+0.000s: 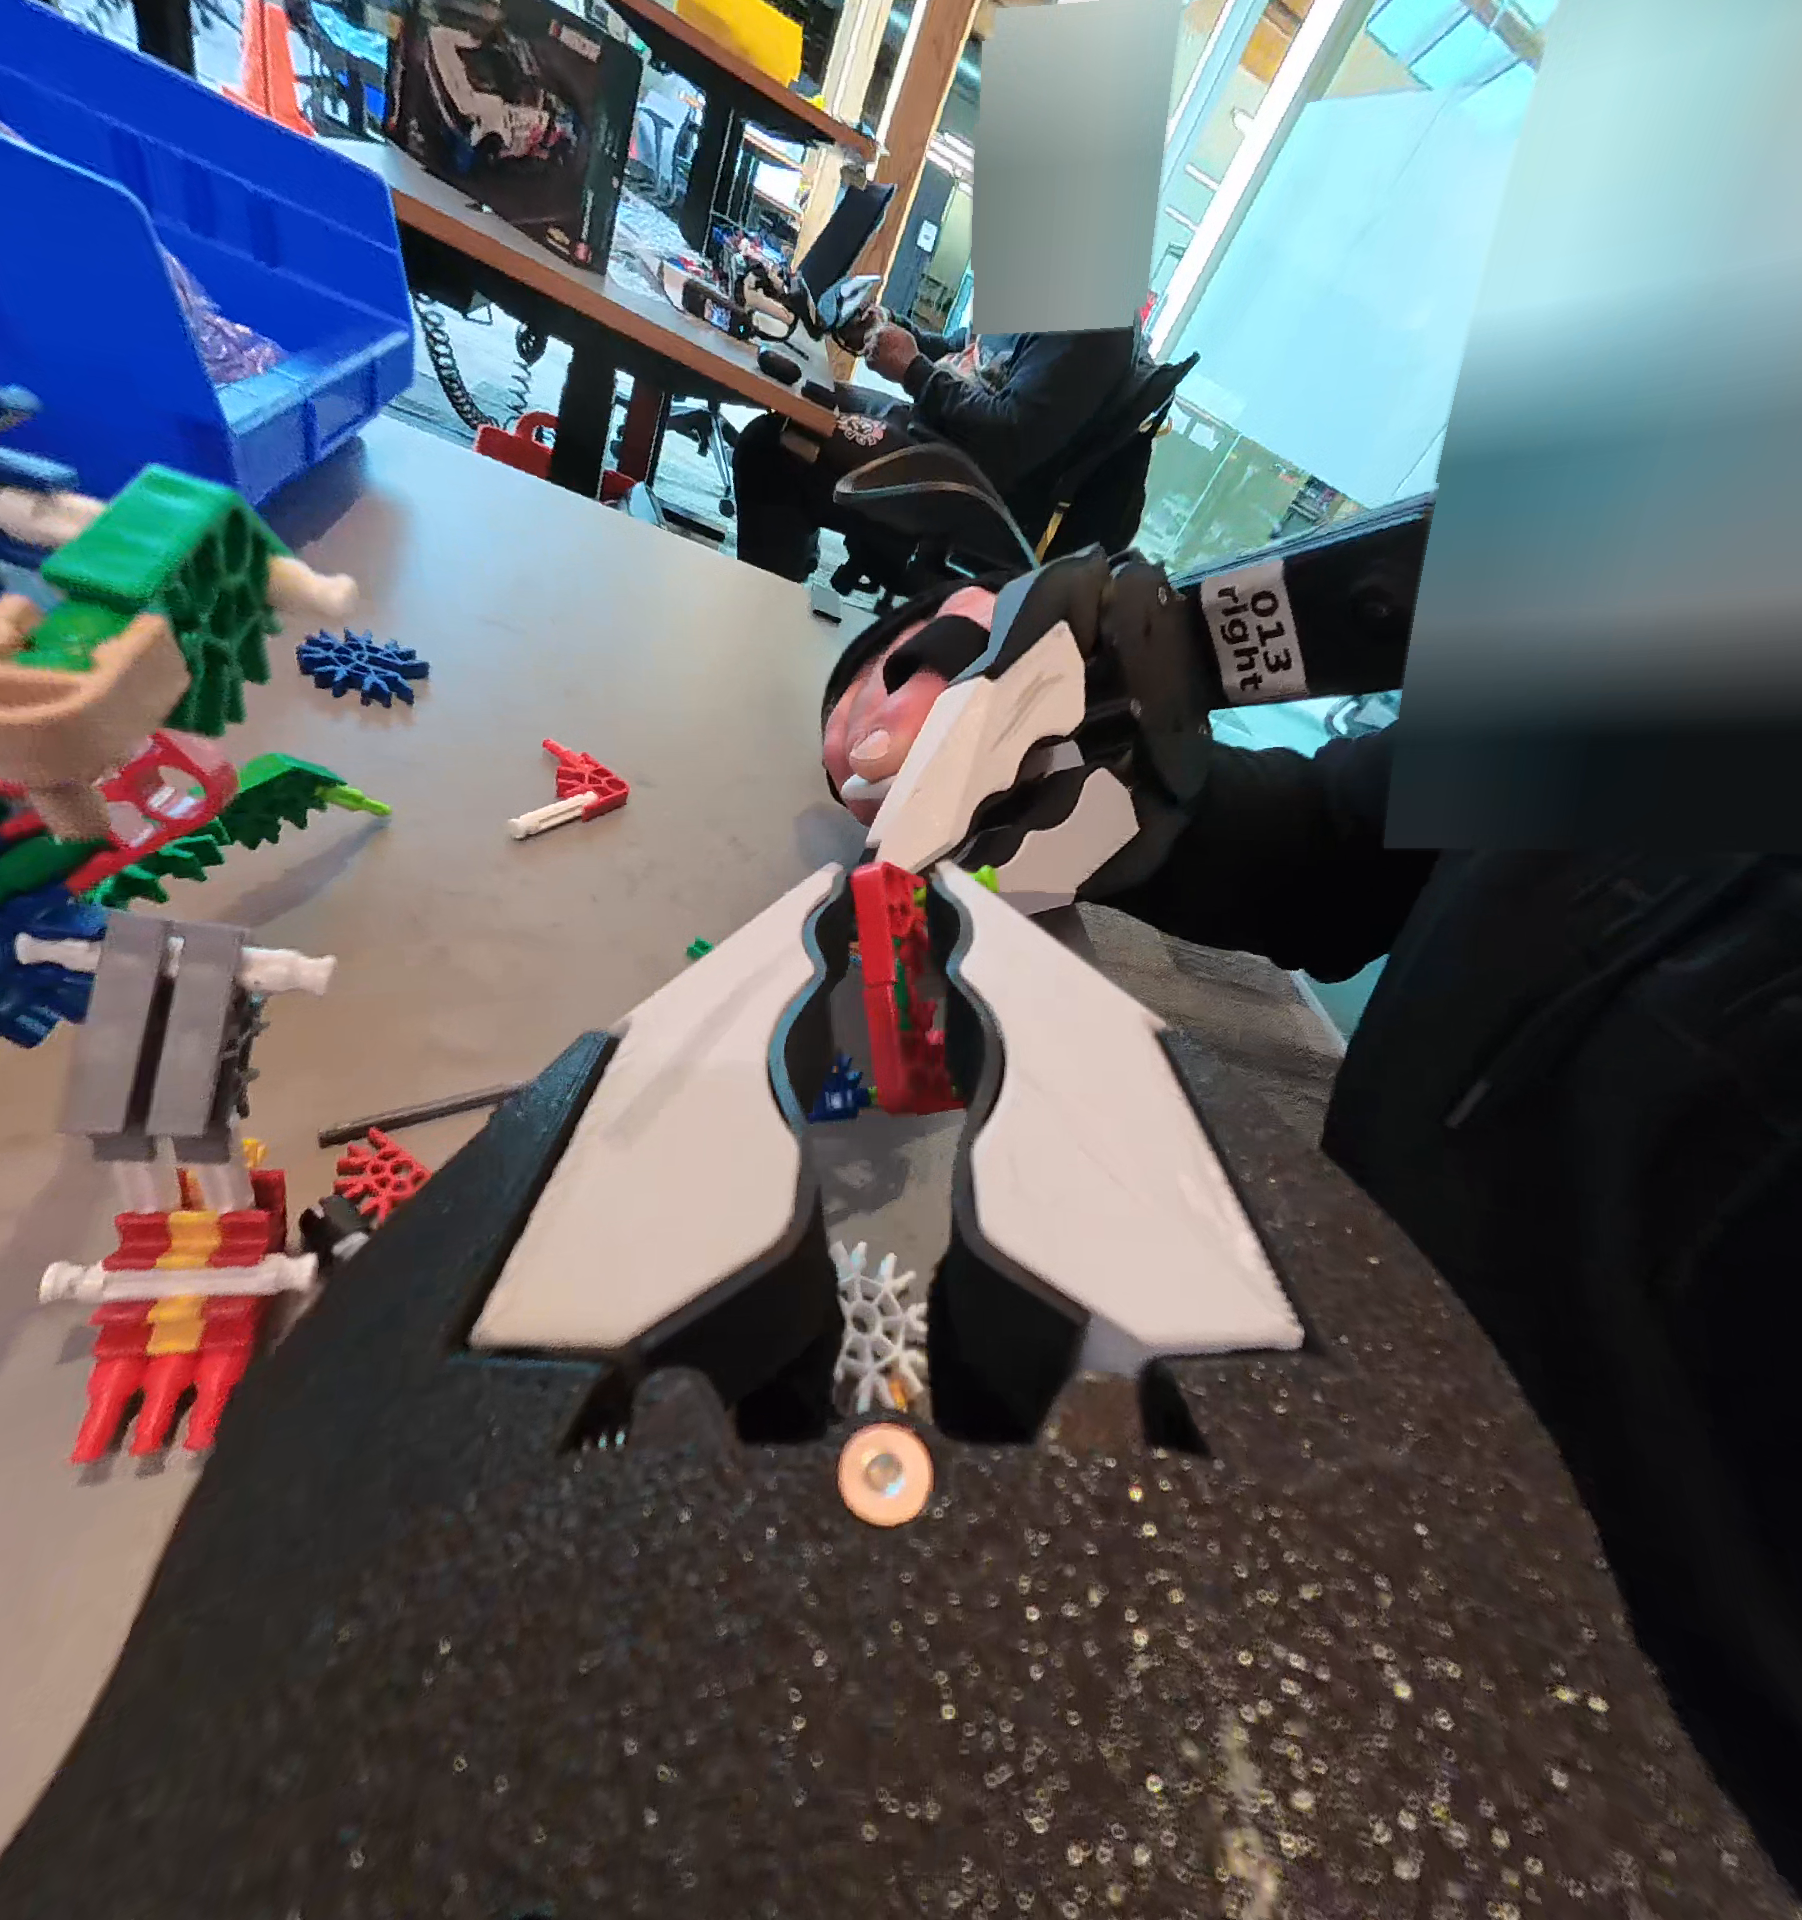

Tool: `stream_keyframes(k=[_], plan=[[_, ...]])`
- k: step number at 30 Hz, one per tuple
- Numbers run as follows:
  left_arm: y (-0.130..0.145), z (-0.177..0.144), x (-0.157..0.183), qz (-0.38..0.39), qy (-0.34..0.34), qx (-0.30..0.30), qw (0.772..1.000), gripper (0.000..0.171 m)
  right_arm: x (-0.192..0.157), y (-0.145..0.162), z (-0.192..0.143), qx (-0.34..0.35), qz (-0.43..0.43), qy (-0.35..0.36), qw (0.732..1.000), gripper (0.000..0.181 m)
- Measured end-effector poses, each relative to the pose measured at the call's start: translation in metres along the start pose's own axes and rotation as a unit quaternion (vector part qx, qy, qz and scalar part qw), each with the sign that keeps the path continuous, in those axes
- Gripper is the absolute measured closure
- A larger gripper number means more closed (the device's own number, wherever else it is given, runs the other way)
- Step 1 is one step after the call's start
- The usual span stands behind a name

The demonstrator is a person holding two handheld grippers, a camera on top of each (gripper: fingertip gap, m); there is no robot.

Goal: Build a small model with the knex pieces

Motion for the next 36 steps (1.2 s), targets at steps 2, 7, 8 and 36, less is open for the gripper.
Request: stream_keyframes(k=[2,7,8,36], plan=[[0.002,0.001,-0.001,-0.009,0.001,-0.008,1.000,0.166,-0.001,0.001,0.002,-0.005,-0.001,-0.002,1.000,0.179],[0.004,0.003,0.002,0.011,-0.015,-0.031,0.999,0.168,0.002,0.006,0.005,-0.030,0.024,-0.006,0.999,0.176],[0.005,0.004,0.003,0.014,-0.016,-0.035,0.999,0.168,0.003,0.009,0.006,-0.037,0.031,-0.007,0.999,0.166],[0.013,0.013,0.028,0.206,-0.068,-0.089,0.972,0.167,-0.003,0.013,0.001,-0.070,0.212,-0.151,0.963,0.181]])
Point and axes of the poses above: each gripper's, where its closed fingertips meet, z out along the fingers, y out of its underside, x = y × z across the jaws, the point moved 7 cm from there along -z, back along the fingers, and after that the axes turned 14 degrees about z, right-handed, at the moved point
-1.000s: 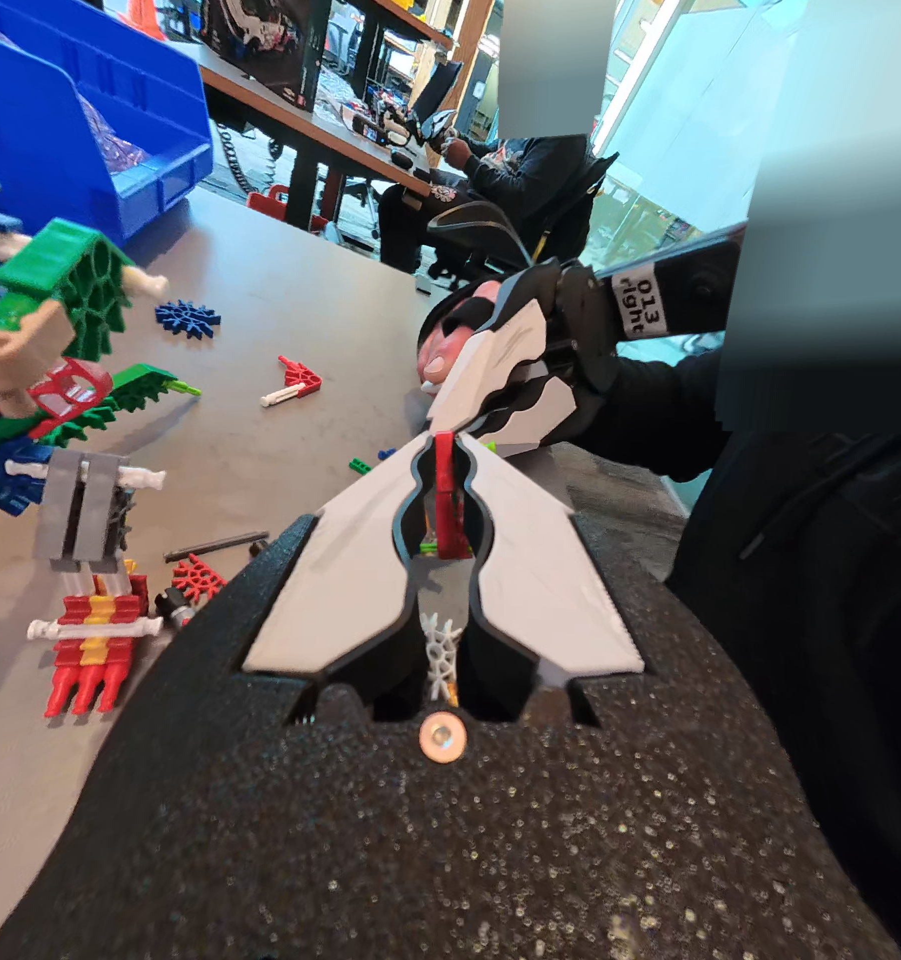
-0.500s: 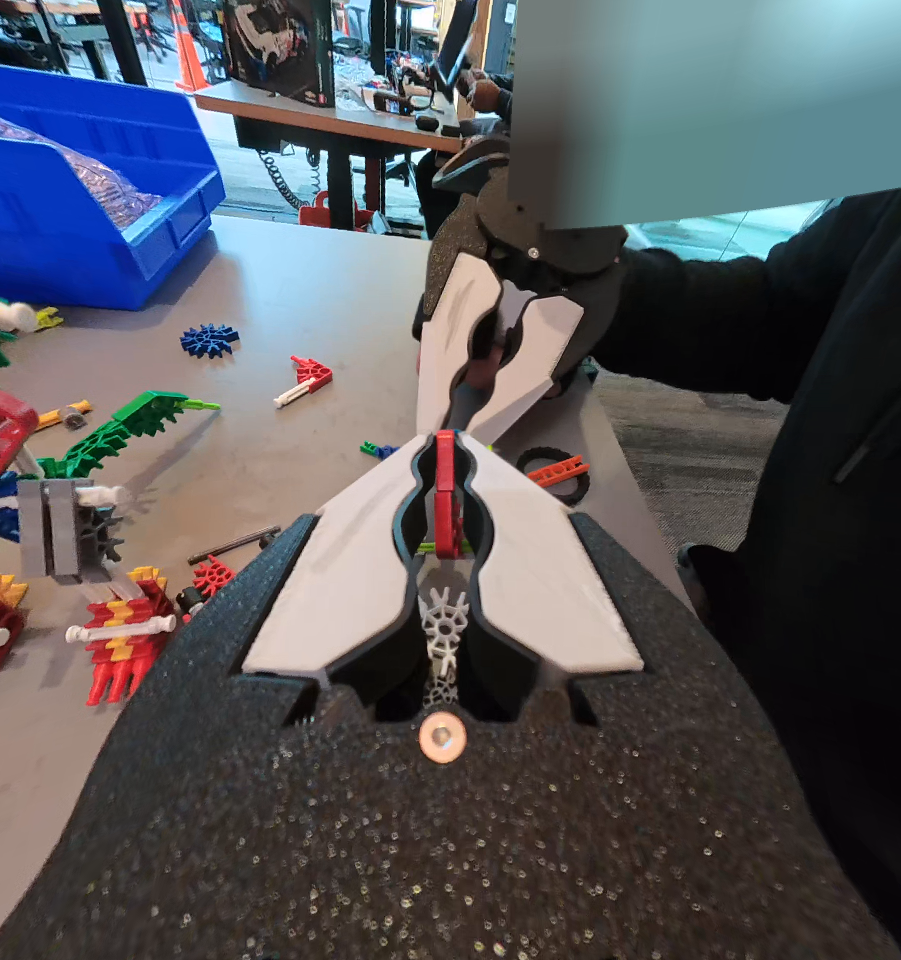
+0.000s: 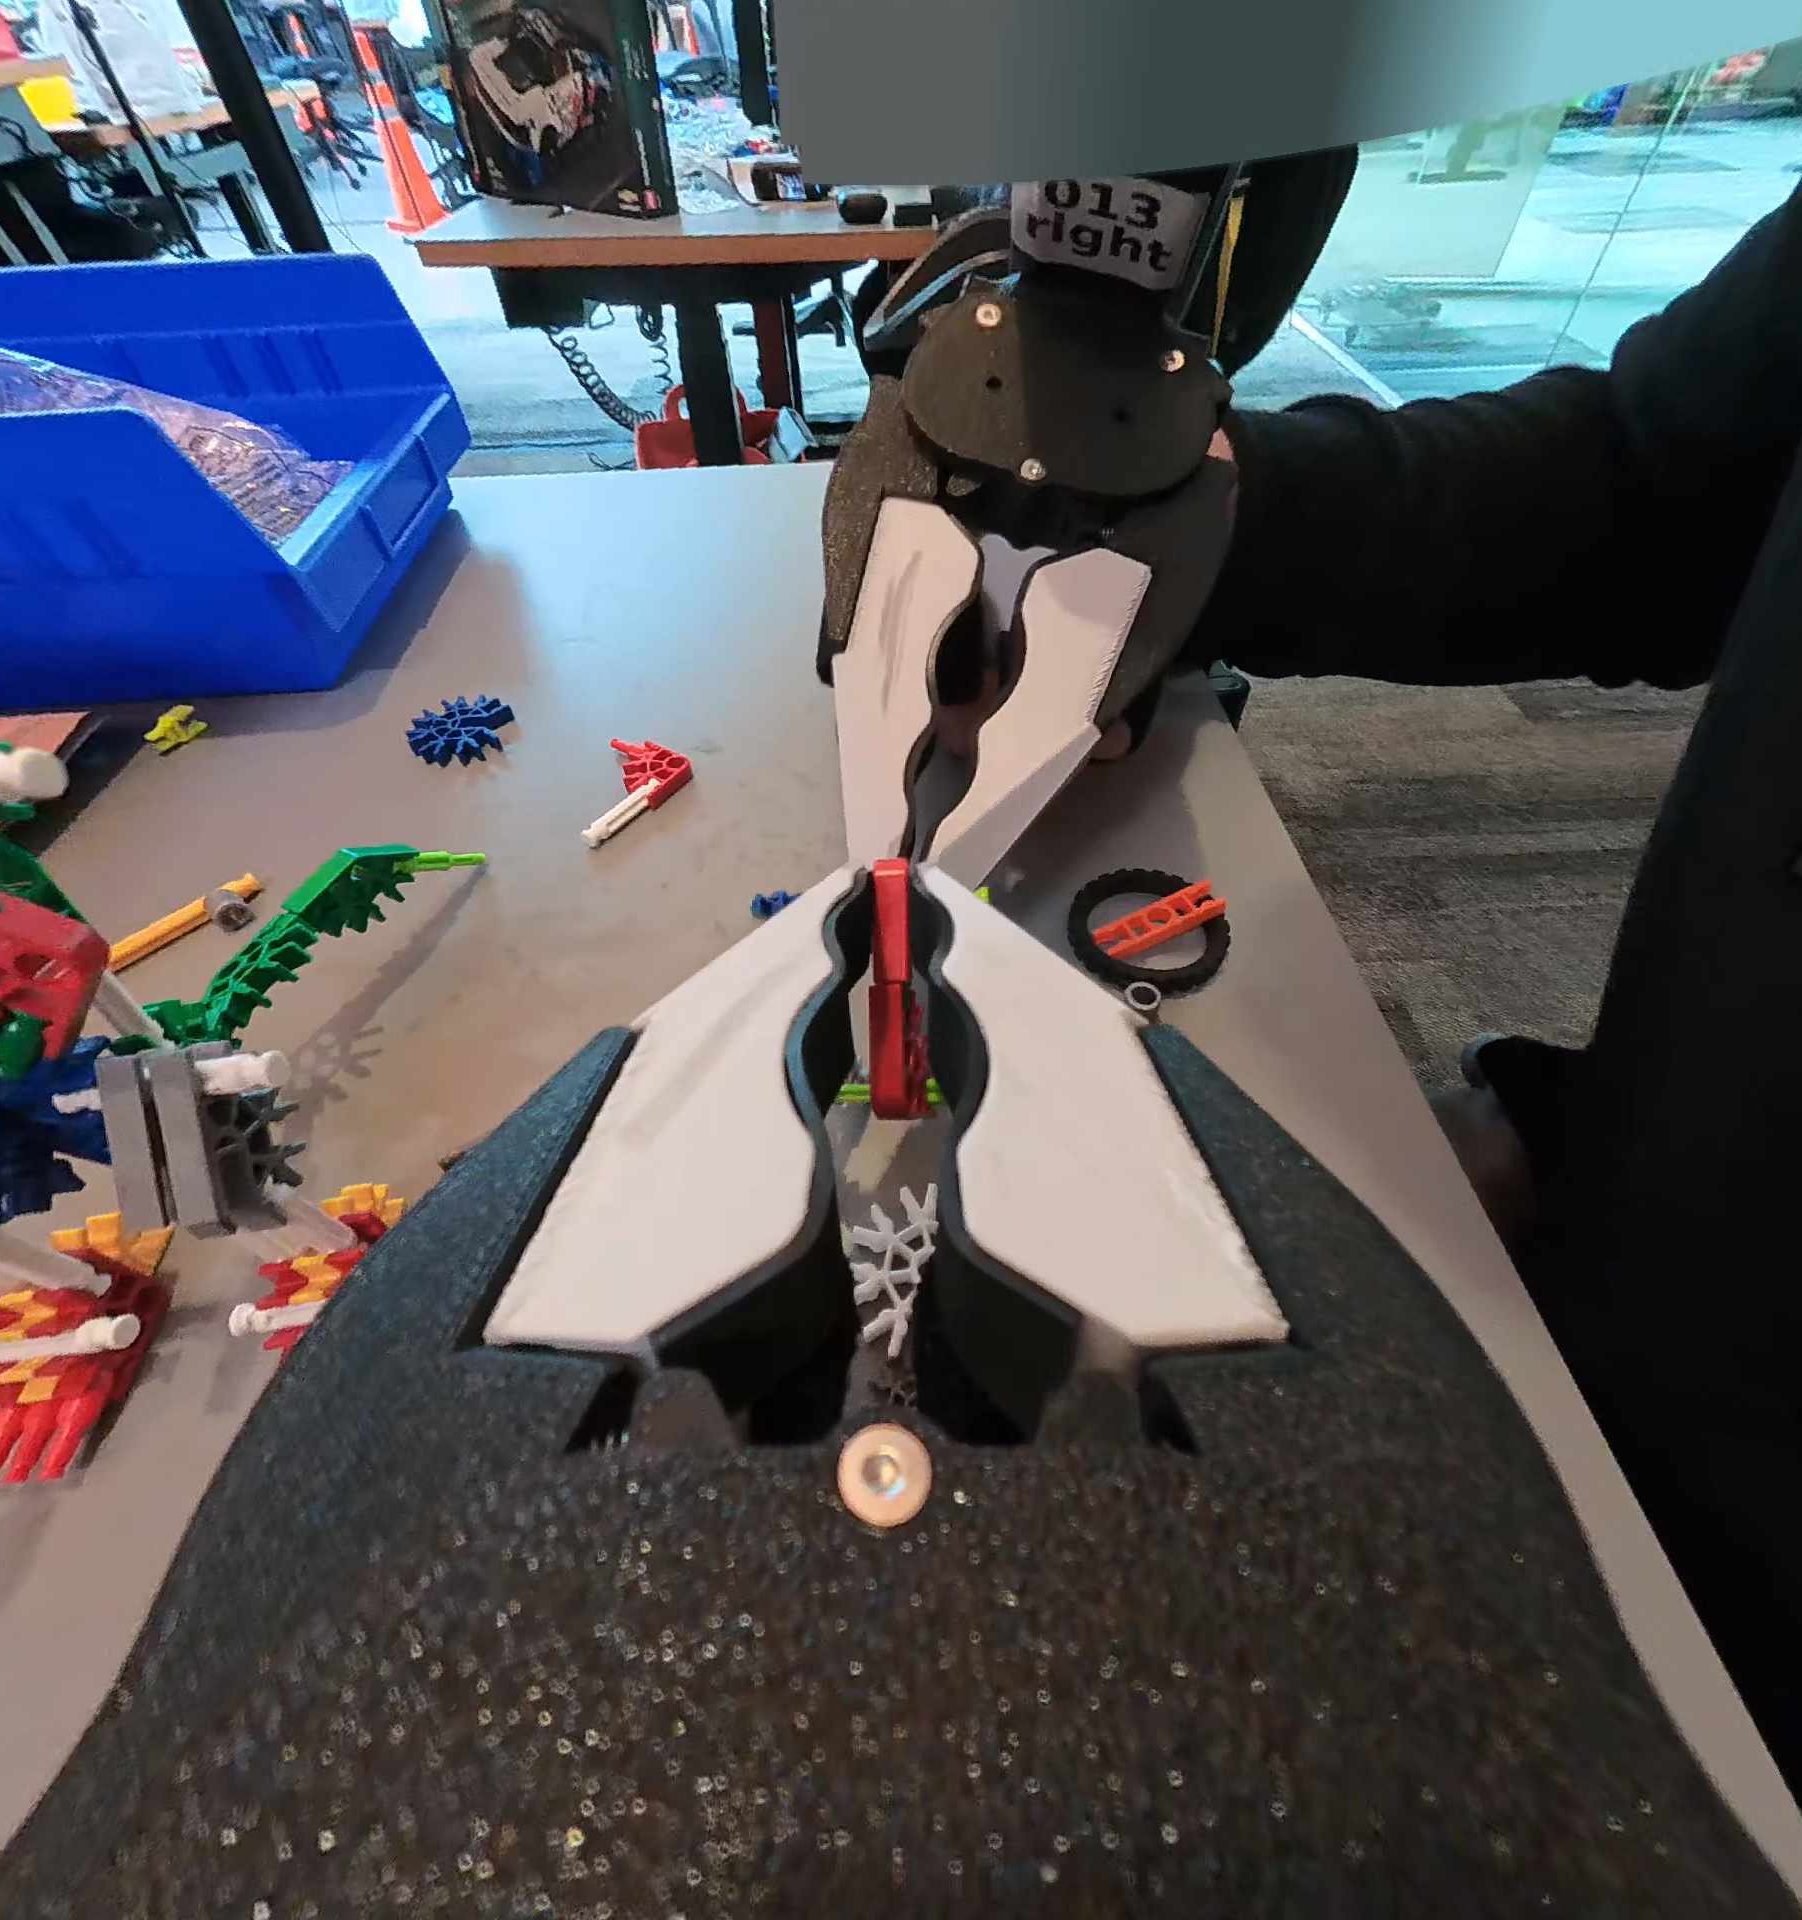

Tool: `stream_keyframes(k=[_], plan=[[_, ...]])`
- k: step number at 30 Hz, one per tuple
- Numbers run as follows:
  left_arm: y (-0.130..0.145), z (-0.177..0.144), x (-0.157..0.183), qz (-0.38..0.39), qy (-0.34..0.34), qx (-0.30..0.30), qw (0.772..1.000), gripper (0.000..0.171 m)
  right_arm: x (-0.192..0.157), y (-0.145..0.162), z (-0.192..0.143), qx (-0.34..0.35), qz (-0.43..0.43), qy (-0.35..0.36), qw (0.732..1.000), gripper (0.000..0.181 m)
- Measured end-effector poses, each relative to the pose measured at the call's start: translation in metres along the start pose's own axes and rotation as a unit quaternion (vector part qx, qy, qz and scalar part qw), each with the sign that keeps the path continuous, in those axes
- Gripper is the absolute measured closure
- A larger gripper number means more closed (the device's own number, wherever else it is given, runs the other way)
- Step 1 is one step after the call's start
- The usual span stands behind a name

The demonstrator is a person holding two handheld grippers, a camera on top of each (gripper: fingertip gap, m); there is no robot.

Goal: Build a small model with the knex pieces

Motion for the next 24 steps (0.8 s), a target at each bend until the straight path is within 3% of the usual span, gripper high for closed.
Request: stream_keyframes(k=[6,9,24], plan=[[-0.006,-0.013,-0.006,-0.059,-0.026,0.057,0.996,0.168,-0.002,-0.013,-0.002,0.060,0.068,-0.013,0.996,0.181],[-0.005,-0.022,-0.008,-0.086,-0.032,0.084,0.992,0.168,-0.005,-0.019,-0.003,0.084,0.082,-0.031,0.993,0.173],[-0.017,-0.064,0.003,-0.095,-0.069,0.188,0.975,0.168,-0.025,-0.055,0.014,0.170,0.132,-0.101,0.971,0.170]])
Point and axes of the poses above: each gripper's, where its closed fingertips meet, z out along the fingers, y out of its underside, x = y × z across the jaws, the point moved 7 cm from there along -z, back along the fingers, and after that the axes turned 14 degrees about z, right-handed, at the moved point
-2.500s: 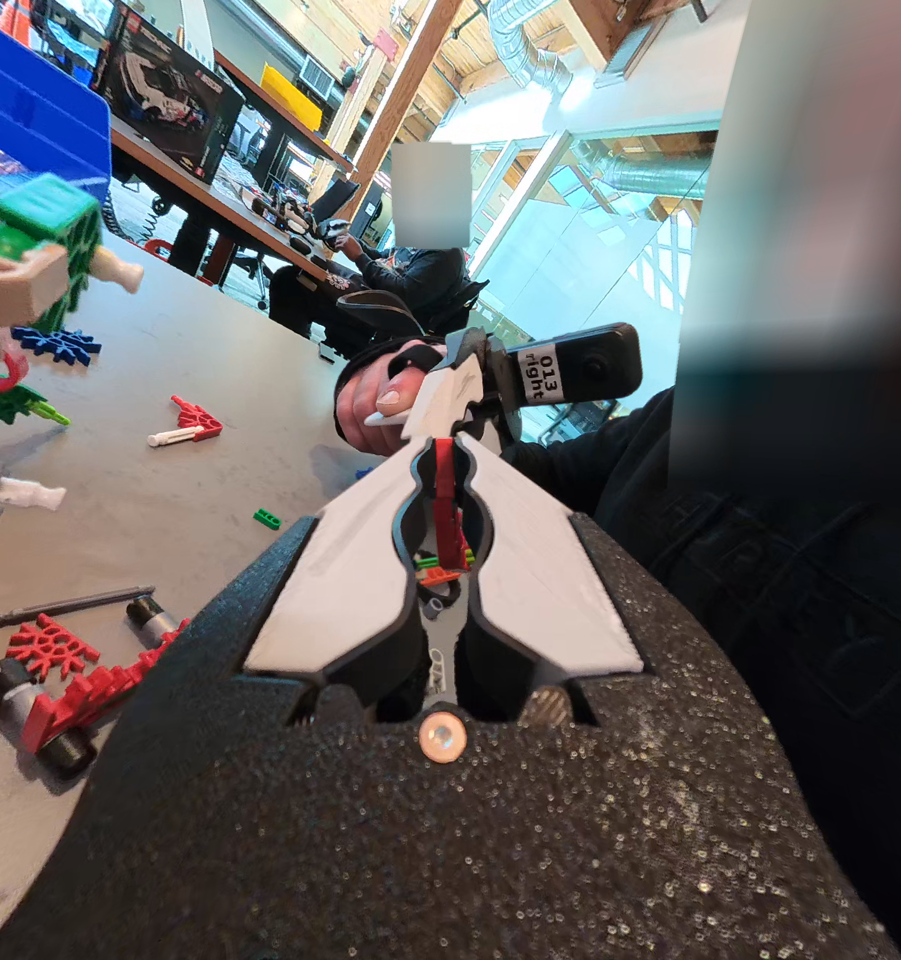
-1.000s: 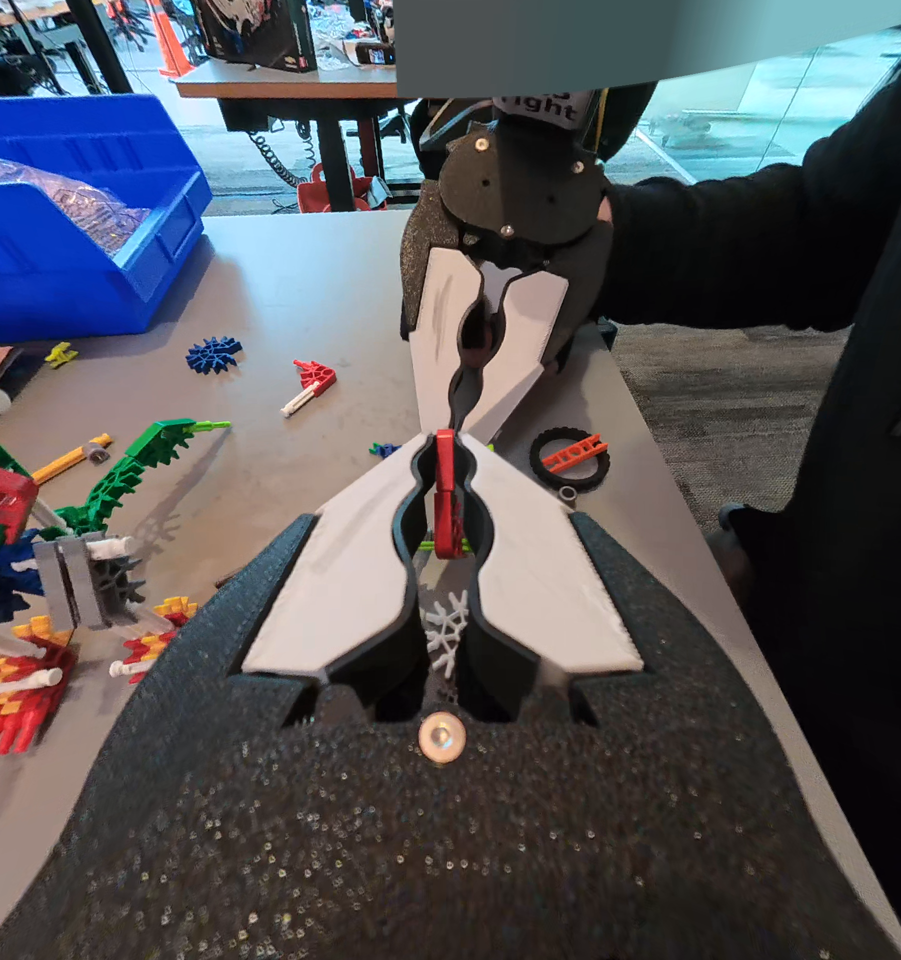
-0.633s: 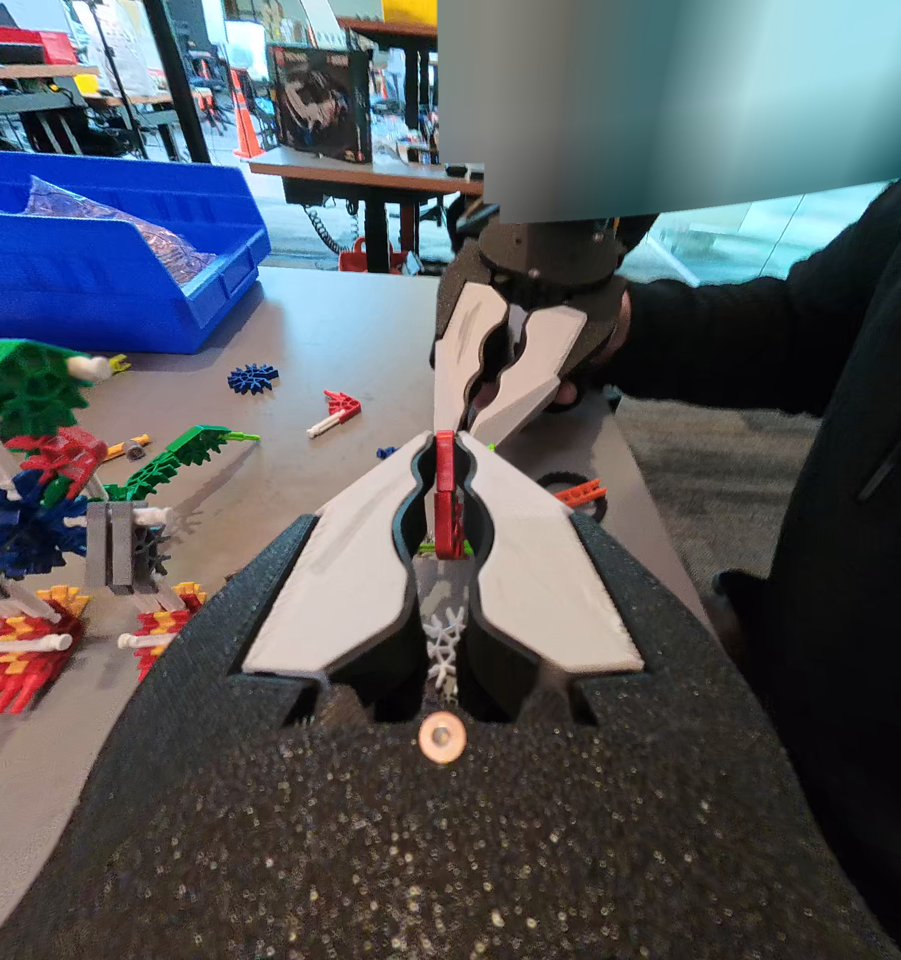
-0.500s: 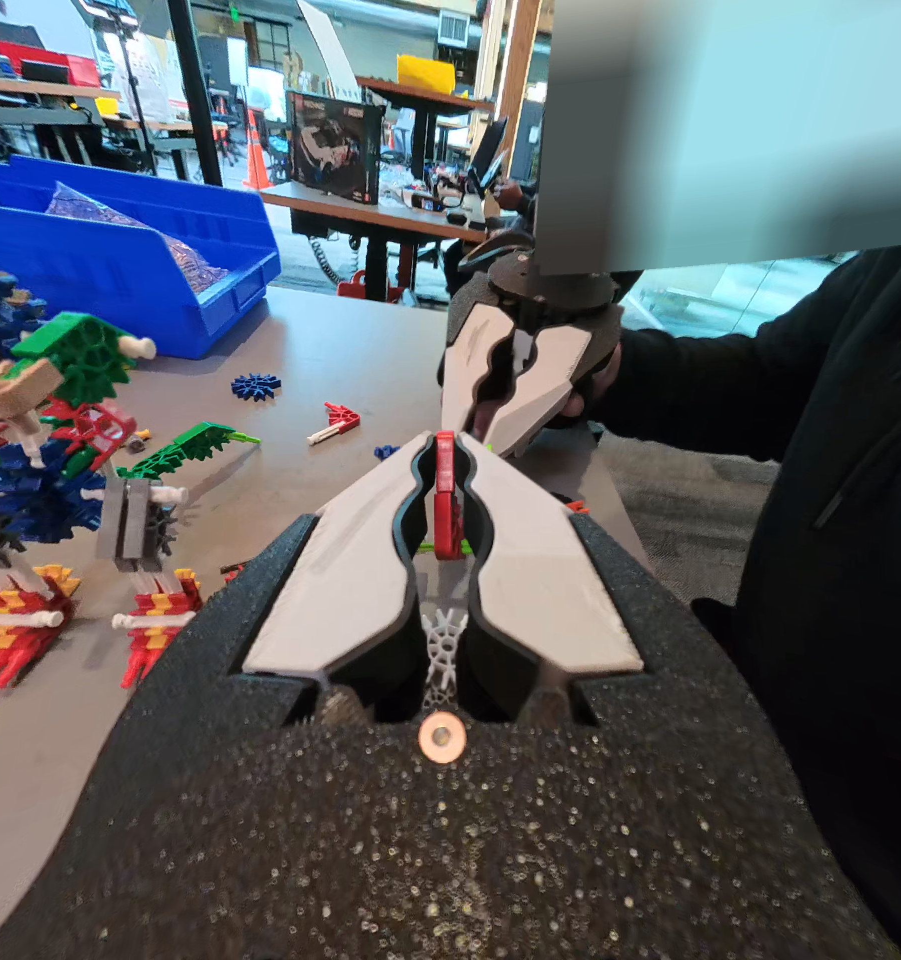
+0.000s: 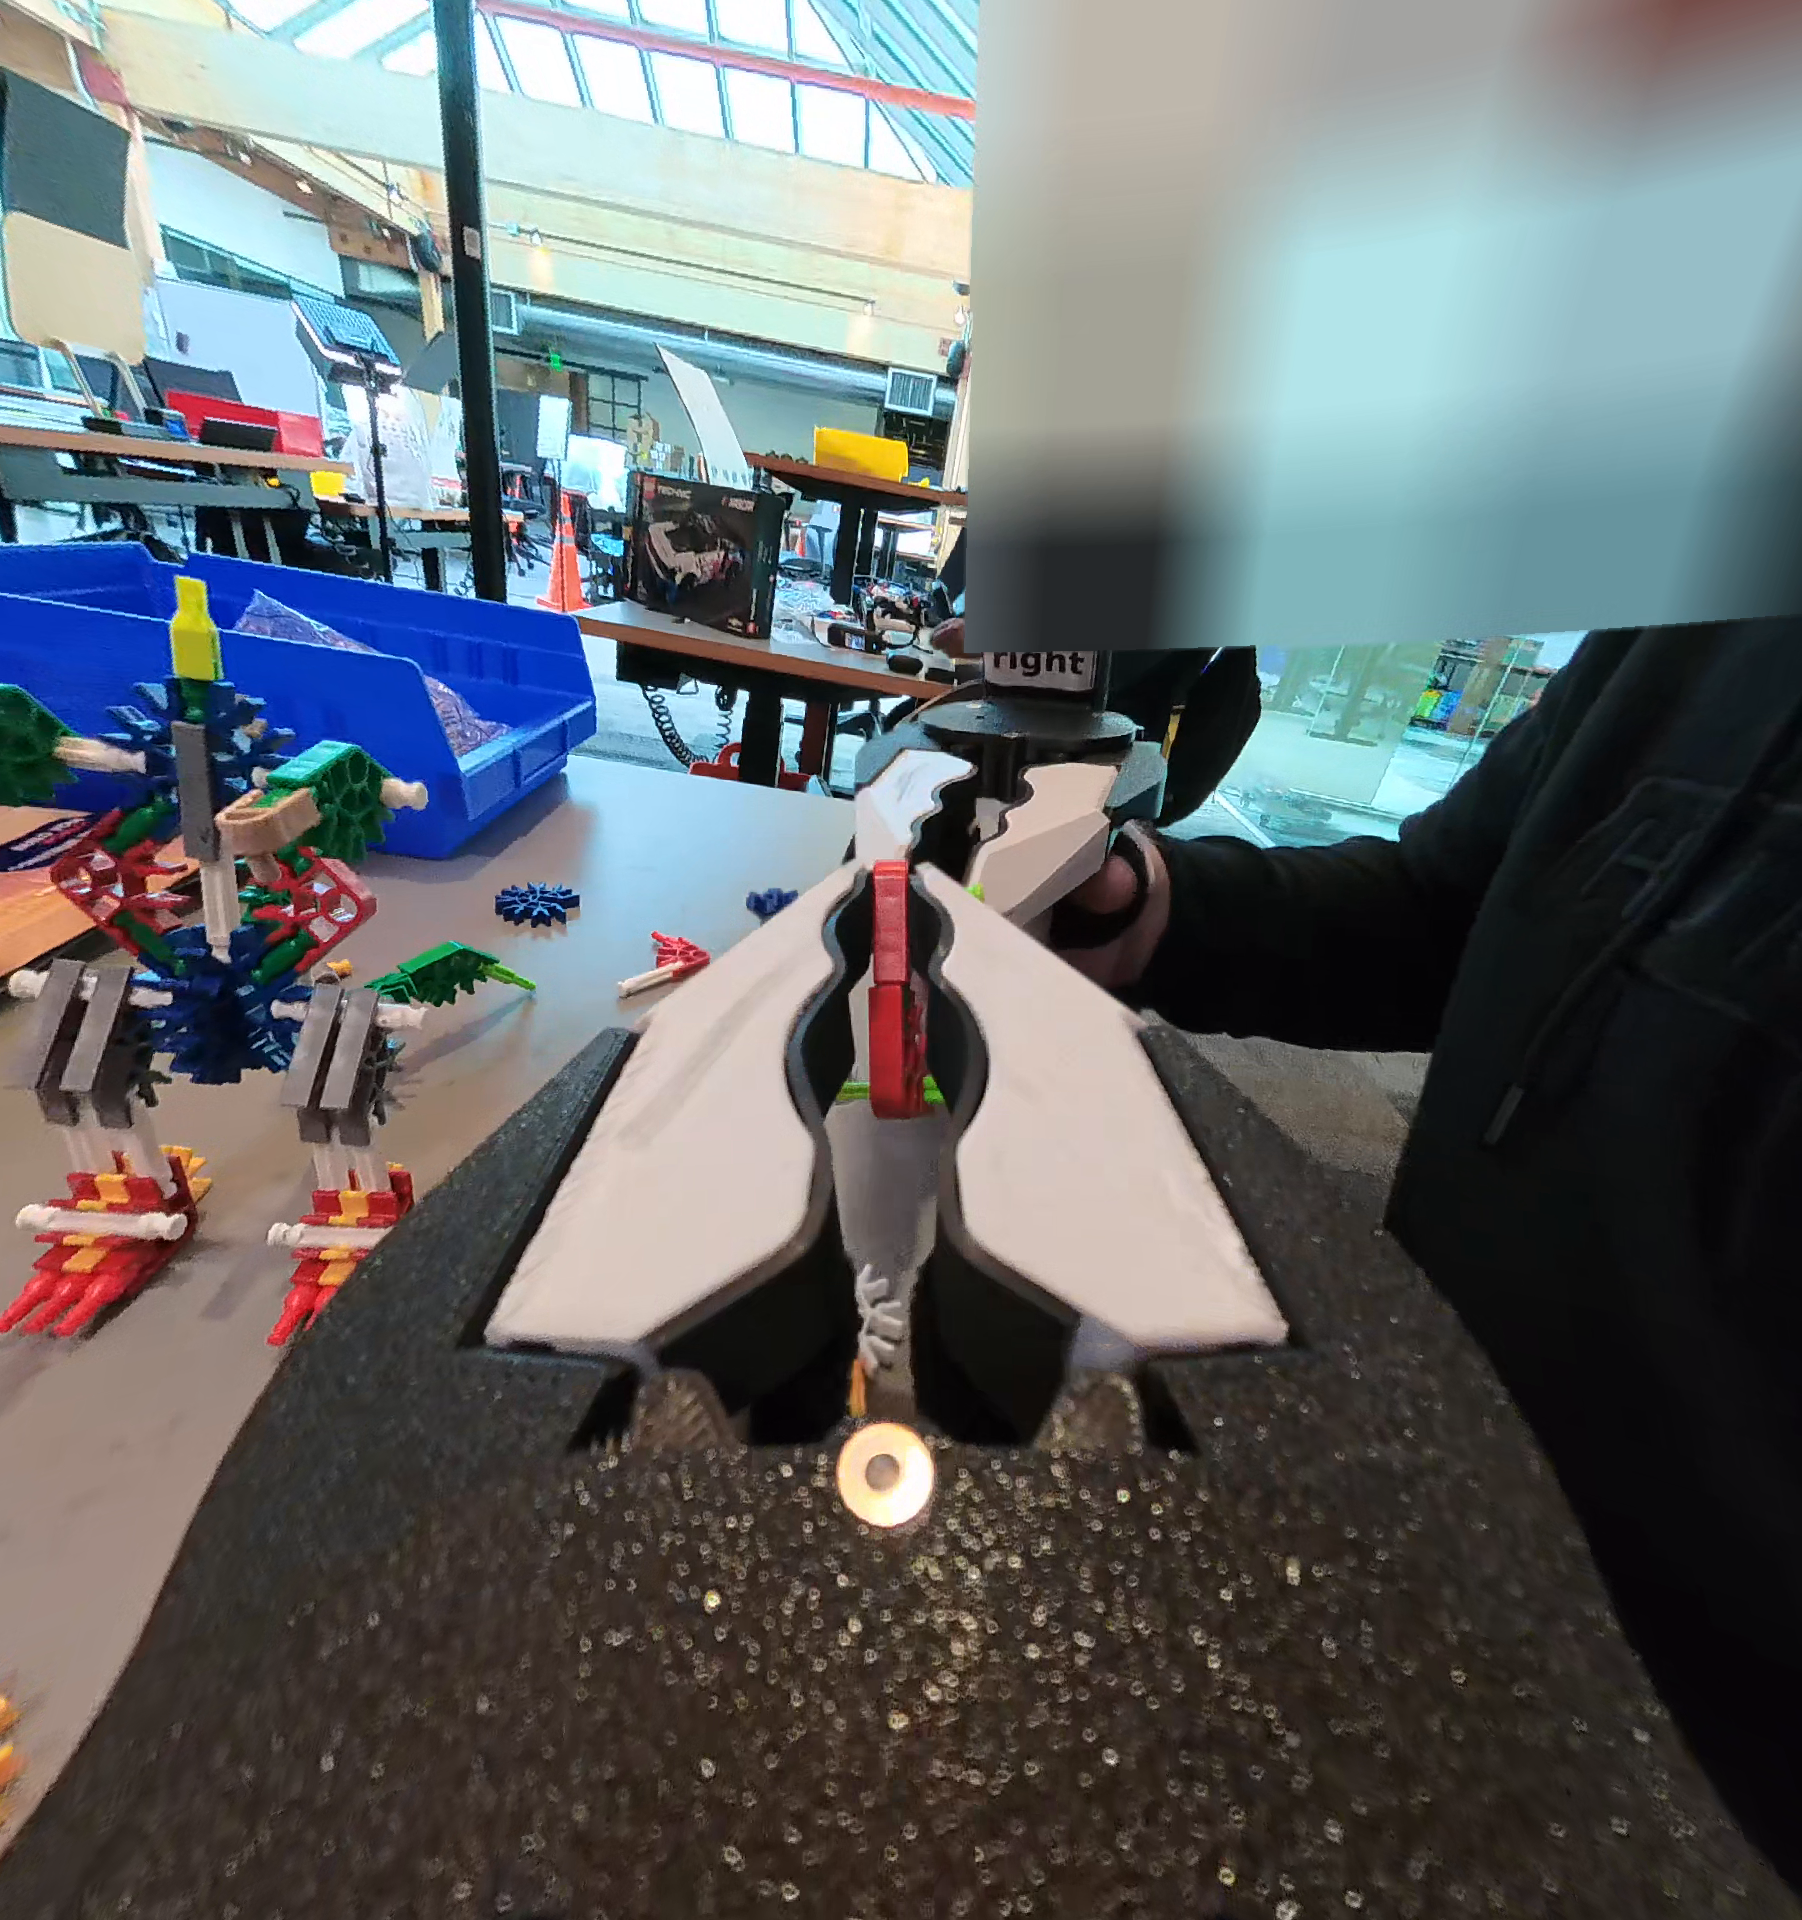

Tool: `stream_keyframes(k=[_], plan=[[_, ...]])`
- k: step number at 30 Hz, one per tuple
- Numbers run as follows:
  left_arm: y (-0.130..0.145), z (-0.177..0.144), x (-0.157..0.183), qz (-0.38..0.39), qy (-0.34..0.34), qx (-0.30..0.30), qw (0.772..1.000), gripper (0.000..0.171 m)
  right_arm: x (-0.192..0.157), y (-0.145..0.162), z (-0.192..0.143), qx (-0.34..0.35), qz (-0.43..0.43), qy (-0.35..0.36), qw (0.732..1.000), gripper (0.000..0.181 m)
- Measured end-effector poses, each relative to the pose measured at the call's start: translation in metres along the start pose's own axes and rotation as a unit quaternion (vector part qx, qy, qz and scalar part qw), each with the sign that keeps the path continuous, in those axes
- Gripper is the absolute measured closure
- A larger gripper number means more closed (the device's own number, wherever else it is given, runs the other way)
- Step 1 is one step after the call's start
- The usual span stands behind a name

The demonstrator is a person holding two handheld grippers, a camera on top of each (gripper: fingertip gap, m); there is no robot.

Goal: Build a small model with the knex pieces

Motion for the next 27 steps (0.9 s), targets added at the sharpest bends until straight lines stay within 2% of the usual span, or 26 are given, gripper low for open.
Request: stream_keyframes(k=[9,19,22,27], plan=[[-0.004,-0.020,0.013,0.023,0.003,-0.004,1.000,0.168,-0.017,0.001,0.017,-0.018,-0.023,-0.001,1.000,0.171],[0.006,-0.039,0.036,0.100,0.016,-0.068,0.993,0.167,-0.034,0.022,0.037,-0.112,-0.147,0.022,0.983,0.172],[0.011,-0.046,0.044,0.143,0.005,-0.103,0.984,0.168,-0.037,0.031,0.043,-0.137,-0.191,0.039,0.971,0.171],[0.022,-0.061,0.054,0.198,-0.010,-0.169,0.965,0.168,-0.038,0.042,0.052,-0.166,-0.214,0.043,0.962,0.171]])
Point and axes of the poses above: each gripper's, where its closed fingertips meet, z out along the fingers, y out of its underside, x = y × z across the jaws, the point moved 7 cm from there along -z, back along the fingers, and after that the axes turned 14 degrees about z, right-handed, at the moved point
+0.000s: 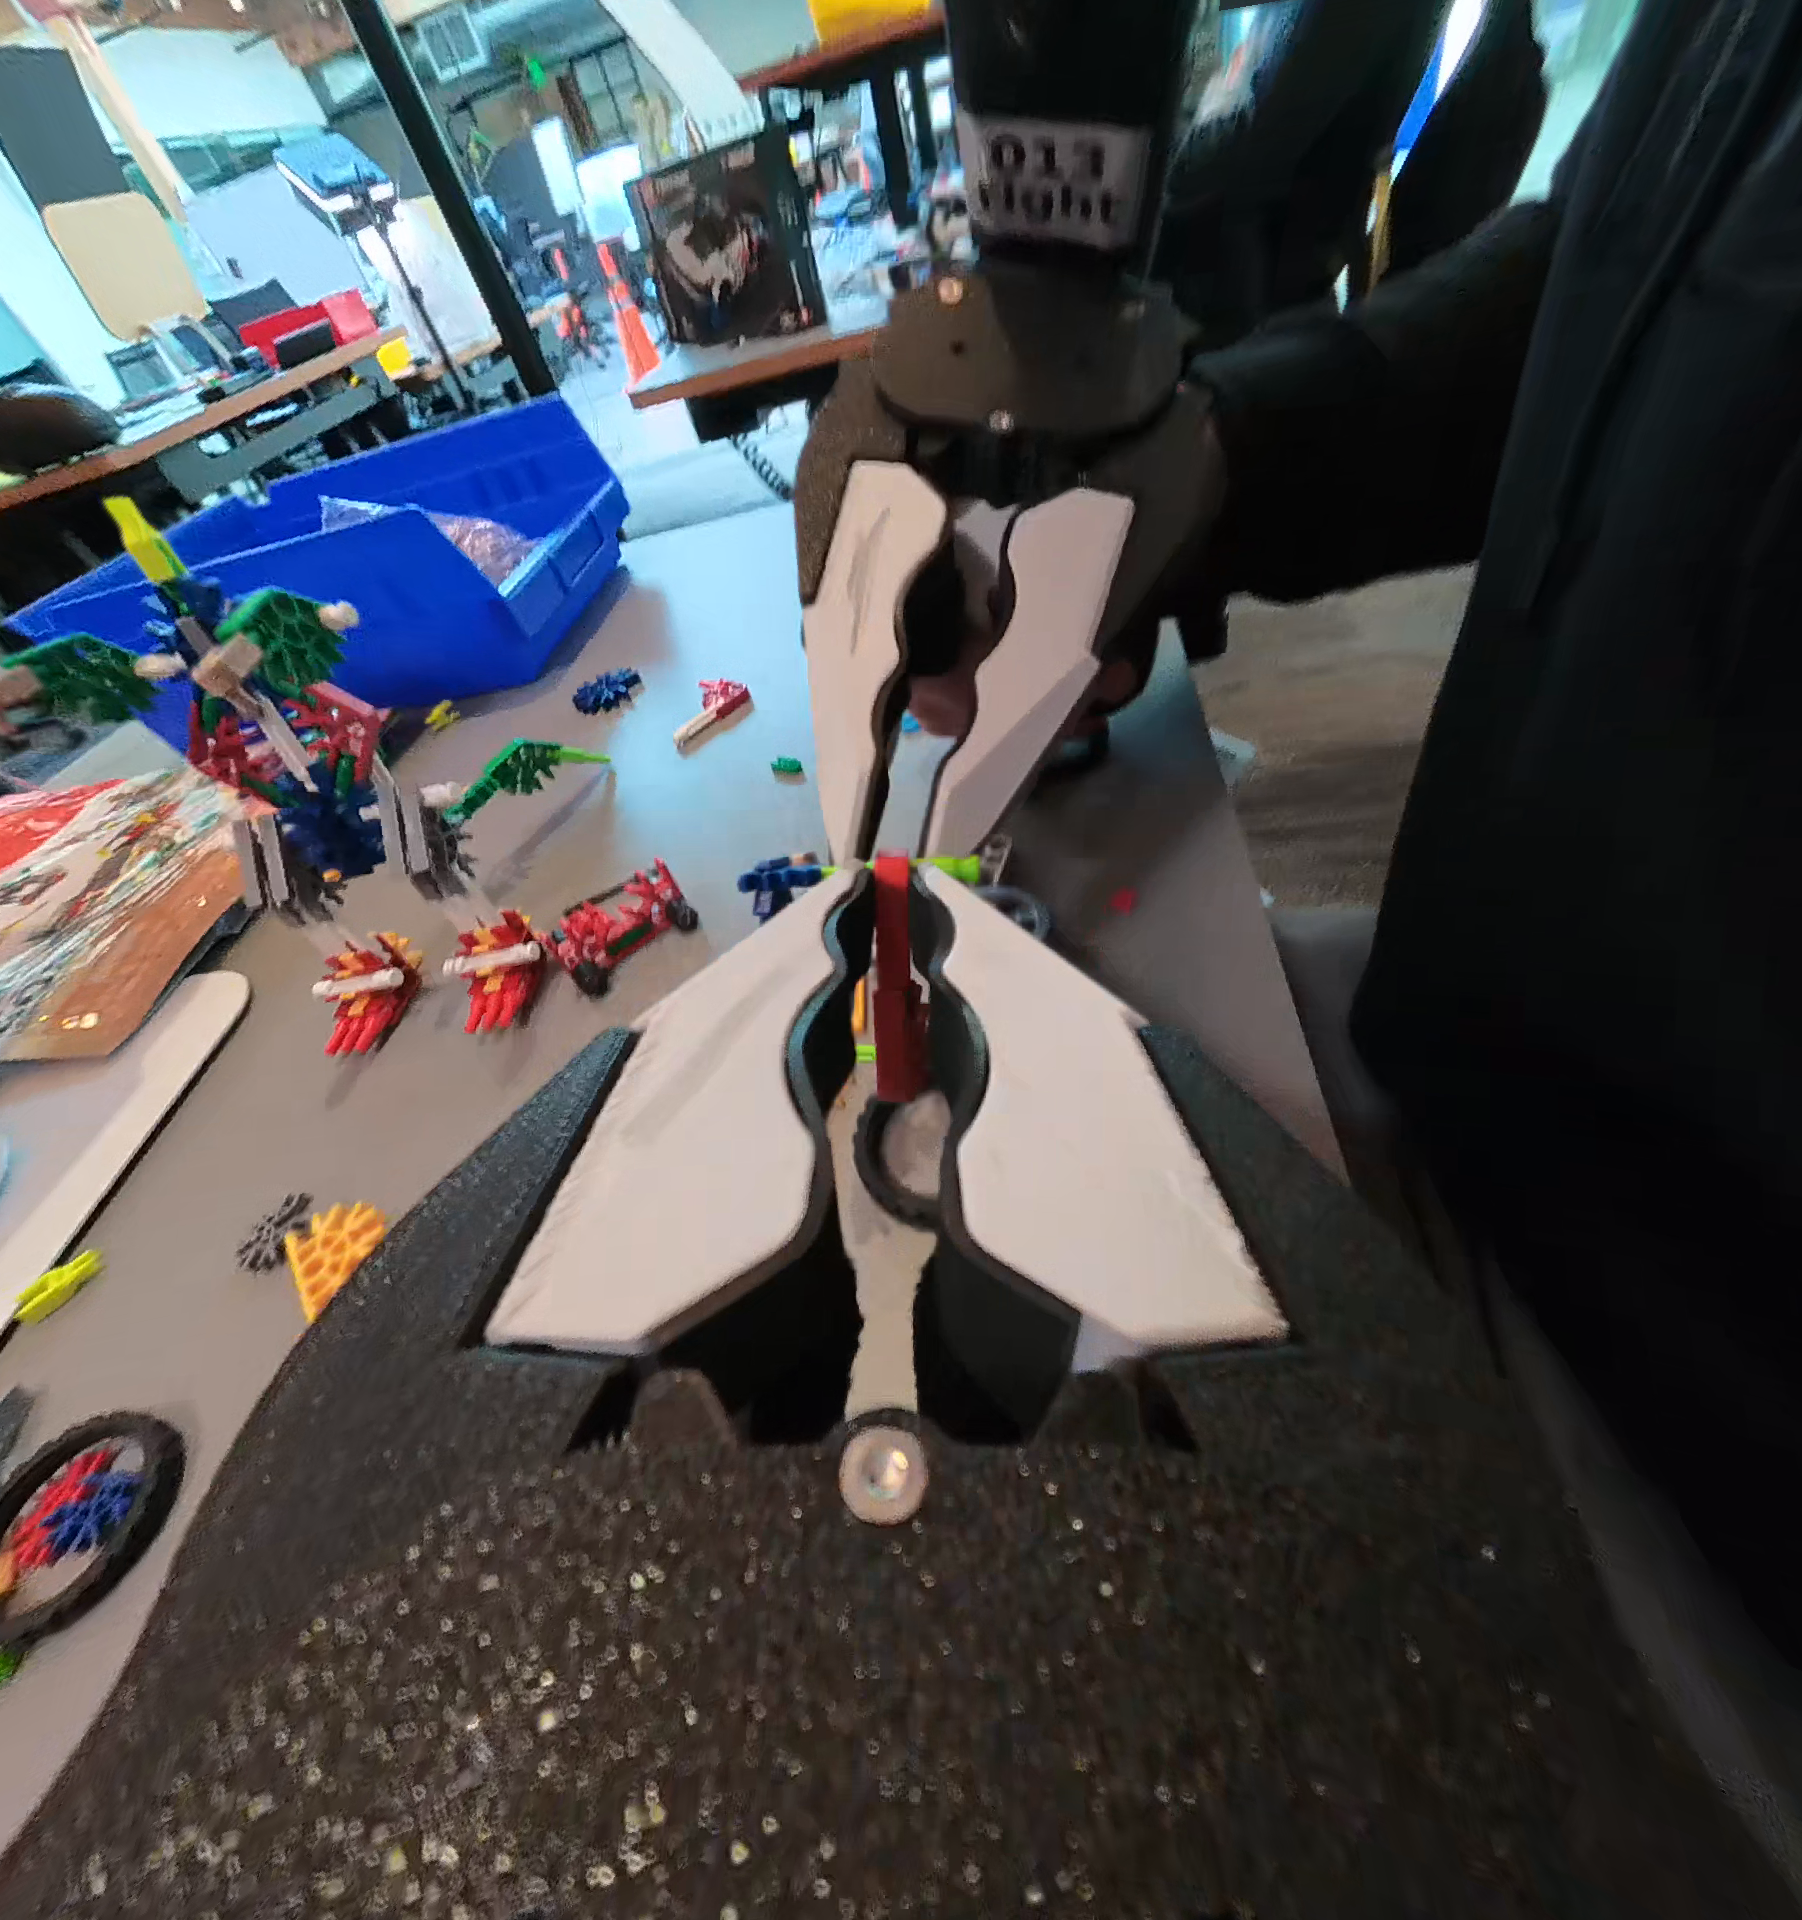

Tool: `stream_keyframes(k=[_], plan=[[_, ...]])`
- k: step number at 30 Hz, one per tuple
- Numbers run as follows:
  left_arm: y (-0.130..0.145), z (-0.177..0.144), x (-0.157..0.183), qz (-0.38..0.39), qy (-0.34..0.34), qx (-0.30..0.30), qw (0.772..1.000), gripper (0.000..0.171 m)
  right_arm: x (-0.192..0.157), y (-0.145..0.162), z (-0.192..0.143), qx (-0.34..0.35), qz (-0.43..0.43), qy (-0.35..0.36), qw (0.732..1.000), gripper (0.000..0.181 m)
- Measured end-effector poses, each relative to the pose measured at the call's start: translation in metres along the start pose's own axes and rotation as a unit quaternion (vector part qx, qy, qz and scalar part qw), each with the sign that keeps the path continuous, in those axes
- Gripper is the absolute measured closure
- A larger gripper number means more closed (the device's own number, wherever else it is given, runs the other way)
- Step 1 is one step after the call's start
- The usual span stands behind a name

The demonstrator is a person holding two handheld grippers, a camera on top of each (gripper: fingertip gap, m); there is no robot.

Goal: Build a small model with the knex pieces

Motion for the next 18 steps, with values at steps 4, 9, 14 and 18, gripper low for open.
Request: stream_keyframes(k=[4,9,14,18], plan=[[0.008,-0.008,0.008,0.012,-0.009,-0.029,0.999,0.168,-0.004,0.002,0.008,-0.007,0.002,-0.015,1.000,0.171],[0.011,-0.012,0.013,0.022,-0.005,-0.053,0.998,0.168,-0.007,-0.001,0.015,-0.014,0.004,-0.025,1.000,0.171],[0.013,-0.017,0.009,0.005,-0.012,-0.053,0.999,0.168,-0.009,0.008,0.015,-0.040,0.012,-0.040,0.998,0.159],[0.014,-0.014,0.010,0.008,-0.008,-0.060,0.998,0.168,-0.013,0.004,0.022,-0.034,0.012,-0.039,0.999,0.158]])
Point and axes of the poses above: each gripper's, where its closed fingertips meet, z out along the fingers, y out of its underside, x = y × z across the jaws, the point moved 7 cm from there along -z, back along the fingers, and after that the axes turned 14 degrees about z, right-handed, at the moved point
